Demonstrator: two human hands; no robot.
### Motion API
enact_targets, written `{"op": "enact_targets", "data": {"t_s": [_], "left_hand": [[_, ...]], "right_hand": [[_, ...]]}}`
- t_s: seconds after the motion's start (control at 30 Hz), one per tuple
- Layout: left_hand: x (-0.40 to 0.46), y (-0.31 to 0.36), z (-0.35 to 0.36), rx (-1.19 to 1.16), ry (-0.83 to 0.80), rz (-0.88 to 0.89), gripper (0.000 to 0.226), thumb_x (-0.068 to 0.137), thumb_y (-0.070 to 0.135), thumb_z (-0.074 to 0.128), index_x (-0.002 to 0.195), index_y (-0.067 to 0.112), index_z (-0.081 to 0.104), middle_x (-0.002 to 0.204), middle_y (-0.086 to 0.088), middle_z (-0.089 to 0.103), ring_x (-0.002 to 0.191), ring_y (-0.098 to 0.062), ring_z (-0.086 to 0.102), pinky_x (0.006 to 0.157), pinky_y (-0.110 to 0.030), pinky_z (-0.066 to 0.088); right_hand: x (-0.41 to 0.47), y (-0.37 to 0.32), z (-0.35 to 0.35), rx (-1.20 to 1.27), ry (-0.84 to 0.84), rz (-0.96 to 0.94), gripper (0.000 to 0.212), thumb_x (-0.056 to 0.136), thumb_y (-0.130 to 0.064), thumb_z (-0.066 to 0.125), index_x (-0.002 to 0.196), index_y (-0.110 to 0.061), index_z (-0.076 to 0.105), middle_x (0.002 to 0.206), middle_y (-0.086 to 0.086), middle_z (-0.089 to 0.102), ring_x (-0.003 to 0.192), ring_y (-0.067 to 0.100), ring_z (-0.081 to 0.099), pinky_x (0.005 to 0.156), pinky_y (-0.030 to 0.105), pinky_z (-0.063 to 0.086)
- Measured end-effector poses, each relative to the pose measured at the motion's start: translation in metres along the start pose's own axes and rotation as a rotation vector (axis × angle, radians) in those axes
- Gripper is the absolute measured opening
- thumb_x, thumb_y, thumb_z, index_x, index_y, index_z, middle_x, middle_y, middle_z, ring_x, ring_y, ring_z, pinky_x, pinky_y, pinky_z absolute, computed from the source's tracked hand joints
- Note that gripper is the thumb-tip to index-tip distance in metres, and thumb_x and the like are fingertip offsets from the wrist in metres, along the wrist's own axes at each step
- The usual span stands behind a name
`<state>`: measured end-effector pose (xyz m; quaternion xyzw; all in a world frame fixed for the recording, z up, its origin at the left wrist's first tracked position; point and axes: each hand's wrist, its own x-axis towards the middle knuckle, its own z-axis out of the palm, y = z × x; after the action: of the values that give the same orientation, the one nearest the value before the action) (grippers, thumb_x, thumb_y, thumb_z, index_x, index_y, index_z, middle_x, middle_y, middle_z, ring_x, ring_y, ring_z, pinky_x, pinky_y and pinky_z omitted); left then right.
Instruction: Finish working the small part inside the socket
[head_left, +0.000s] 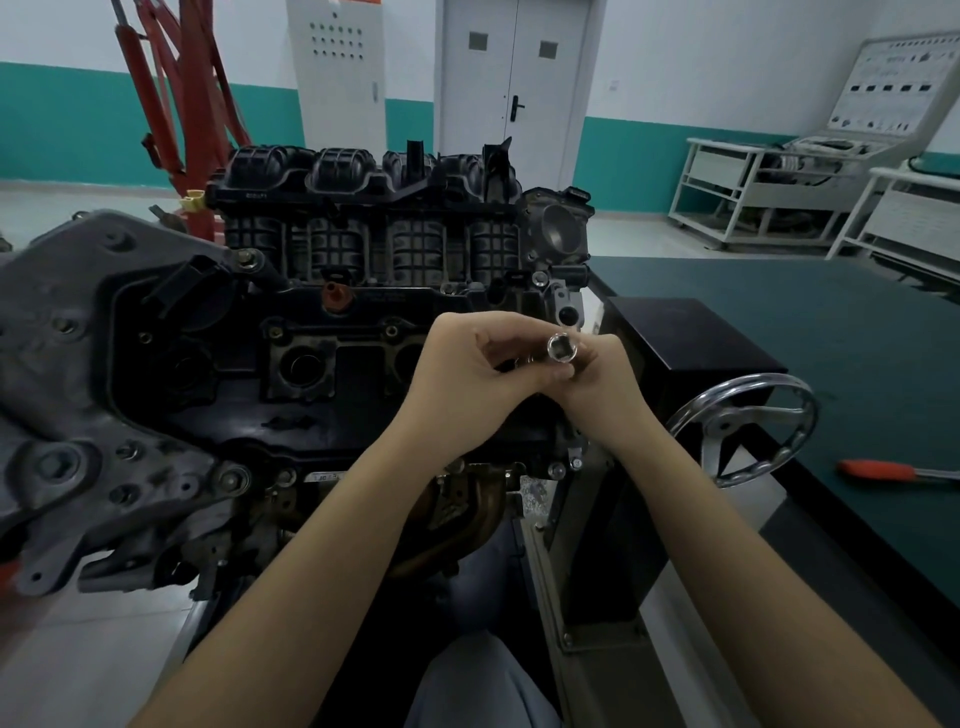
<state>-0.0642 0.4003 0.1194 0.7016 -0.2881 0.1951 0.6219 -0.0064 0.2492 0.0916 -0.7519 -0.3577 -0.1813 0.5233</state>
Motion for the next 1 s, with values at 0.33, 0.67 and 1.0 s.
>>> {"op": "enact_targets", "data": {"t_s": [0.33, 0.67, 1.0], "left_hand": [[0.0000, 0.0003, -0.0005, 0.073, -0.012, -0.007, 0.025, 0.077, -0.007, 0.074, 0.097, 0.007, 0.074, 0.094, -0.009, 0.075, 0.093, -0.018, 0.072, 0.090, -0.037, 0.056], [0.0008, 0.0012, 0.0011, 0.097, 0.036, 0.000, 0.026, 0.074, -0.006, 0.077, 0.092, 0.012, 0.075, 0.089, -0.002, 0.075, 0.088, -0.012, 0.072, 0.086, -0.031, 0.057], [0.0029, 0.0041, 0.0001, 0.077, 0.020, -0.019, 0.023, 0.072, -0.005, 0.079, 0.090, 0.010, 0.076, 0.087, -0.003, 0.076, 0.085, -0.012, 0.072, 0.083, -0.029, 0.057]], "right_hand": [[0.0022, -0.0010, -0.0010, 0.006, -0.012, -0.018, 0.035, 0.076, 0.012, 0.068, 0.101, -0.013, 0.066, 0.087, -0.013, 0.071, 0.082, 0.002, 0.067, 0.073, 0.015, 0.050], [0.0022, -0.0028, -0.0015, 0.033, -0.021, -0.012, 0.037, 0.076, 0.015, 0.067, 0.101, -0.012, 0.066, 0.085, -0.011, 0.069, 0.080, -0.004, 0.065, 0.072, 0.012, 0.048], [0.0021, -0.0043, 0.0001, 0.022, -0.002, -0.013, 0.025, 0.077, 0.011, 0.068, 0.098, -0.003, 0.069, 0.087, 0.002, 0.071, 0.081, 0.003, 0.067, 0.073, 0.015, 0.050]]}}
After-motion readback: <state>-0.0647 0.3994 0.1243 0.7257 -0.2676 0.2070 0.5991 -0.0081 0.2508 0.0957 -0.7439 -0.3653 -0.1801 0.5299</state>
